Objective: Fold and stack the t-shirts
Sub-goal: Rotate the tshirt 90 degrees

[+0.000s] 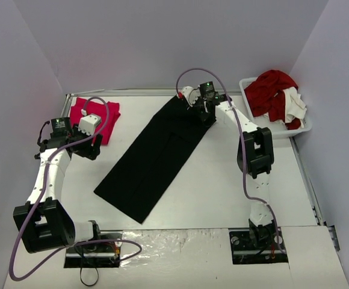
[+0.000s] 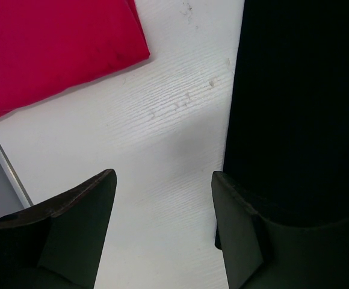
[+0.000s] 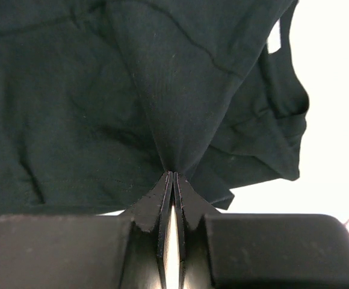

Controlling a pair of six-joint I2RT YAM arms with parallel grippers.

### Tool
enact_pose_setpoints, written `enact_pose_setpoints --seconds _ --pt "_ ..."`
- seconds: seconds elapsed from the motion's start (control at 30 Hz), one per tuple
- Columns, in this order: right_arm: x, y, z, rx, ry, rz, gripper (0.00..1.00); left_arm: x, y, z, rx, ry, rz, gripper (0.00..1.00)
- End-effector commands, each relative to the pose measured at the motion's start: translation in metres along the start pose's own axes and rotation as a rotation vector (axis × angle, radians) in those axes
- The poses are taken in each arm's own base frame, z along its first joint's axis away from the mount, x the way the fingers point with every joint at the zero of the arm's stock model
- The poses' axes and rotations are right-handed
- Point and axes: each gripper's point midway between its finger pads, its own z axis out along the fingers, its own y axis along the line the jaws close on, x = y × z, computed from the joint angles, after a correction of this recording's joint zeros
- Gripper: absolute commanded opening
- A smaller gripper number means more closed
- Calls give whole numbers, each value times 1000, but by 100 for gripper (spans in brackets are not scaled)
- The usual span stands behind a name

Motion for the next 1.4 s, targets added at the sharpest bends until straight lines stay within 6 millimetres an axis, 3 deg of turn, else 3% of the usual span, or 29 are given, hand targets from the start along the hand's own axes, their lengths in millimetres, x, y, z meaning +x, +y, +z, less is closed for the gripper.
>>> enact_pose_setpoints --seconds 0.0,0.27,0.3,0.63,0.77,0.9,1.0,1.13,1.27,1.37 --pt "18 0 18 2 53 32 0 -8 -2 -5 15 -29 3 63" --pt "19 -22 50 58 65 31 0 -4 0 -2 14 -9 0 63" --pt "10 -31 48 81 45 26 0 -4 0 -1 14 -8 2 64" --pt "-10 -87 38 331 8 68 0 -2 2 4 14 3 0 63" --pt "-10 -86 43 328 2 75 0 -3 2 4 19 3 -2 63" --pt "2 -75 60 302 33 71 0 0 0 4 26 12 -2 63" --pt "10 -71 72 296 50 69 6 2 -1 4 26 14 -2 63" --pt "15 -74 84 326 50 92 42 5 -1 6 27 23 -6 64" --pt "12 -79 79 353 31 118 54 6 -1 5 29 27 -3 63" --pt "6 -81 64 359 17 107 60 4 -2 5 37 20 -4 64"
